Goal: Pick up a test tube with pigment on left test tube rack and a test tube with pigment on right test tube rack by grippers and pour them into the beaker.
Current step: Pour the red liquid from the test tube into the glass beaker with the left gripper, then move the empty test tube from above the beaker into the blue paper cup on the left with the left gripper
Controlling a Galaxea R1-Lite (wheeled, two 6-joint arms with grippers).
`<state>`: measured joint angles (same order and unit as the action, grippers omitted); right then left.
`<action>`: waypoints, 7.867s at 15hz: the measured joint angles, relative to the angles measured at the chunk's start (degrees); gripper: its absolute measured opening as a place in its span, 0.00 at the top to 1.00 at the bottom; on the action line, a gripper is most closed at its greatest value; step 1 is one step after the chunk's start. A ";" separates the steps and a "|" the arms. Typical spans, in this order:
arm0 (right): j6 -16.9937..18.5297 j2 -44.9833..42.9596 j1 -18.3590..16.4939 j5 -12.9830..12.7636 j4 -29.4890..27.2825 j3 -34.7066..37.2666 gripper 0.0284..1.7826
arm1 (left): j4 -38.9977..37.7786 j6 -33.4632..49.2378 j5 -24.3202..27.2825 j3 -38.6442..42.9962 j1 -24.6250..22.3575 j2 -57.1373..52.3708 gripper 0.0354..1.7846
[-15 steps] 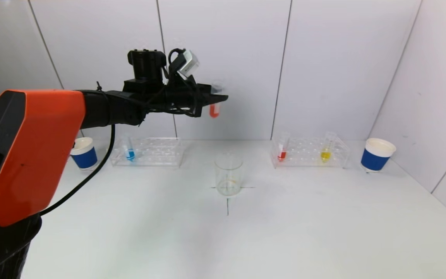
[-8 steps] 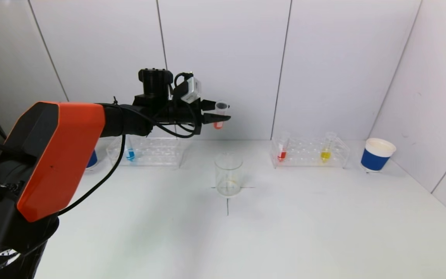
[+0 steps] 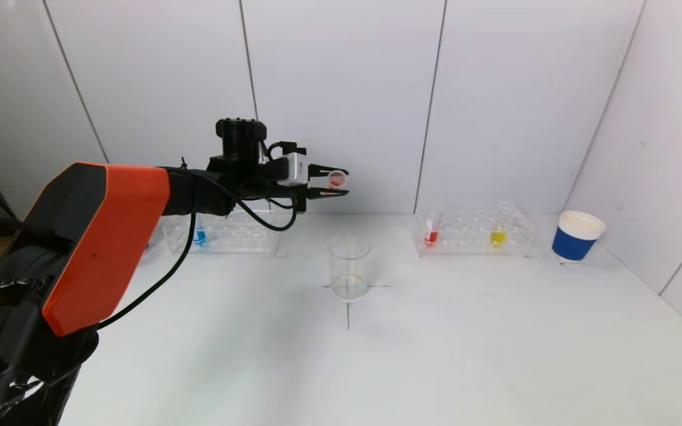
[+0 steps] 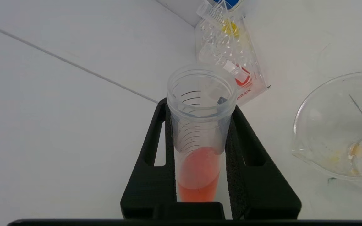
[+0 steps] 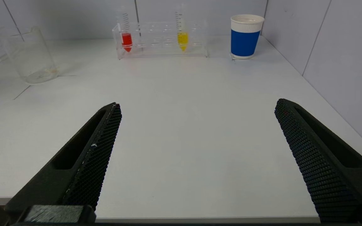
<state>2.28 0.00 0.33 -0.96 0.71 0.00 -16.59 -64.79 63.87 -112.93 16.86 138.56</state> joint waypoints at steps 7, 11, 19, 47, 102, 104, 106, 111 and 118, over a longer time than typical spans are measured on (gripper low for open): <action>0.00 0.00 0.00 0.00 -0.02 0.00 0.00 | -4.16 -13.00 -1.22 0.34 0.20 1.24 0.76; 0.00 0.00 0.00 0.00 0.00 0.00 0.00 | -6.21 -18.99 -4.39 0.37 0.34 3.23 0.76; 0.00 0.00 0.00 0.00 -0.02 0.00 0.00 | -7.61 -26.99 -7.14 0.39 0.37 4.74 0.76; 0.00 0.00 0.00 0.00 0.00 0.00 0.00 | -7.58 -40.75 -10.75 7.03 1.52 -0.09 0.76; 0.00 0.00 0.00 0.00 0.00 0.00 0.00 | 10.23 51.60 -53.02 8.02 -0.22 -16.97 0.76; 0.00 0.00 0.00 0.00 -0.02 0.00 0.00 | 9.79 56.20 -59.32 12.52 -0.16 -20.00 0.76; 0.00 0.00 0.00 0.00 0.00 0.00 0.00 | 8.28 61.82 -67.88 14.97 -0.61 -21.72 0.76; 0.00 0.00 0.00 0.00 0.00 0.00 0.00 | 4.28 63.89 -72.81 19.93 -7.36 -25.20 0.76; 0.00 0.00 0.00 0.00 0.00 0.00 0.00 | 4.13 63.76 -72.73 21.21 -19.58 -26.47 0.76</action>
<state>2.28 0.00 0.33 -0.96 0.71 0.00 -12.46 -1.04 -8.86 -91.72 -2.72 112.09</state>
